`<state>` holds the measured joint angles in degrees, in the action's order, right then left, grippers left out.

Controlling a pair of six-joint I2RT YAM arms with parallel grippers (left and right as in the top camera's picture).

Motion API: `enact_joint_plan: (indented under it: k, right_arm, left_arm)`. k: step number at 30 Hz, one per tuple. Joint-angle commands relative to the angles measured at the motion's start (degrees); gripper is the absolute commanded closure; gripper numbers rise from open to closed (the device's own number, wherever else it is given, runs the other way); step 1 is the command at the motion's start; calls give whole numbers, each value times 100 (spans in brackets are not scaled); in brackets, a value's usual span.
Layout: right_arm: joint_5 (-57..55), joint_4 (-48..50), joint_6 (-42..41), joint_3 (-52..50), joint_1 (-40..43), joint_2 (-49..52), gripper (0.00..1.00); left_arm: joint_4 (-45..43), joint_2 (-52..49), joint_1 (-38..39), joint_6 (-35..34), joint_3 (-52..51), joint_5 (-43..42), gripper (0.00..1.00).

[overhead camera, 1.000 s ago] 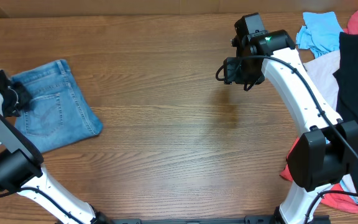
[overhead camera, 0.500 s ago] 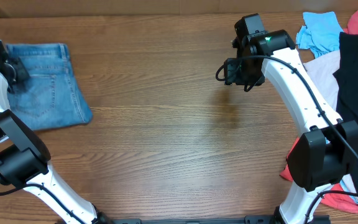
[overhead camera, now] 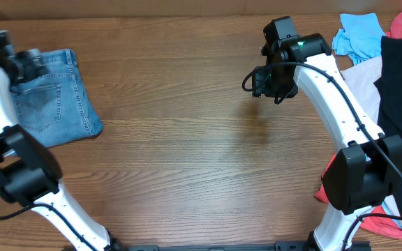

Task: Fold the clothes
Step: 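Drag the folded jeans leftward to the table's left edge with left gripper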

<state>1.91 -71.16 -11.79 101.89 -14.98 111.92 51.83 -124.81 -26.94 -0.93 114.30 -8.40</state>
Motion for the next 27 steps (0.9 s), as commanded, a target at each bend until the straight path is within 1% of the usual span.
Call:
enact_joint_plan:
  k: [1,2,3,5,6,7,11,13,20,27]
  right_arm:
    - [-35,-13,-22,50,22,-37,43]
    - [-37,-28,-22,50,22,-37,43]
    - [-37,-39,-24,50,22,-37,43]
    - [-37,-61,-22,50,22,-37,43]
    - [-37,-74,-22,50,22,-37,43]
    - [-37,-83,-22,50,22,-37,43]
    - [-39,-129,-20,50,22,-37,43]
    - [-44,-168,-17,50,22,-37,43]
    - [-103,-289,-17,50,24,-37,43]
    - [-101,-291,-22,50,22,-37,43]
  left_arm:
    - [339,68,584,-44,114,-817,28]
    - [483,39,739,-44,114,-817,35]
    - [608,24,894,-39,103,-817,48]
    - [780,-13,1202,-37,26,-643,69]
    - [817,-24,1342,-48,-35,-455,83]
    - [813,-31,1467,-118,-120,-271,89]
    - [656,-52,1777,-461,-590,269,94]
    - [498,-52,1797,-535,-868,306,95]
    - [-9,-52,1519,-531,-1510,769,91]
    - [-398,-52,1036,-487,-1915,772,85]
